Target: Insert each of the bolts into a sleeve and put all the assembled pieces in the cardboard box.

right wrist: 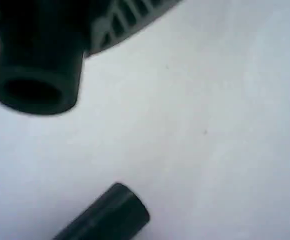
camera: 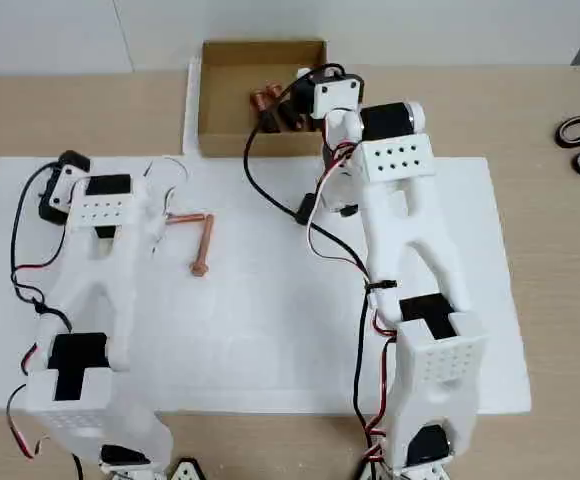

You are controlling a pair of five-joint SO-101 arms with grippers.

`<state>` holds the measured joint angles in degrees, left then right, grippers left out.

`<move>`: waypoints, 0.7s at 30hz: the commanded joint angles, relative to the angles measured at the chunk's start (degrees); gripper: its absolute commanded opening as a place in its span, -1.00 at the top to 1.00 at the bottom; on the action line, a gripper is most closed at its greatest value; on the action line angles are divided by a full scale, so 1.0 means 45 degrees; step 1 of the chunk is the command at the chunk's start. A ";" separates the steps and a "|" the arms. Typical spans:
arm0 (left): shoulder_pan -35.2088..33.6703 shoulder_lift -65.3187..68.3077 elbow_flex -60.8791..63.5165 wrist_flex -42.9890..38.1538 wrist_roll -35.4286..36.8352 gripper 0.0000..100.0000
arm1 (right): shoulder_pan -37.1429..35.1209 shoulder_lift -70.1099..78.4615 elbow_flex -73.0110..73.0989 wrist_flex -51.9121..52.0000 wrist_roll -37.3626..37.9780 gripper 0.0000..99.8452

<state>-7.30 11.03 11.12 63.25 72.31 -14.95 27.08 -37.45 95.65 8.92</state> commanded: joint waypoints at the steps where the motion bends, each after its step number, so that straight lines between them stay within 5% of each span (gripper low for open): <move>1: -0.0039 -0.0078 -0.0479 -0.0195 0.0059 0.75 | -0.0049 -0.0674 -0.0059 0.0068 -0.0176 0.99; 21: -0.0625 0.1973 -0.0576 -0.1661 0.0098 0.76 | -0.0049 -0.0674 -0.0059 0.0068 -0.0176 0.99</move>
<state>-9.58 19.91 9.71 56.75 72.57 -14.95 27.08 -37.45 95.65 8.92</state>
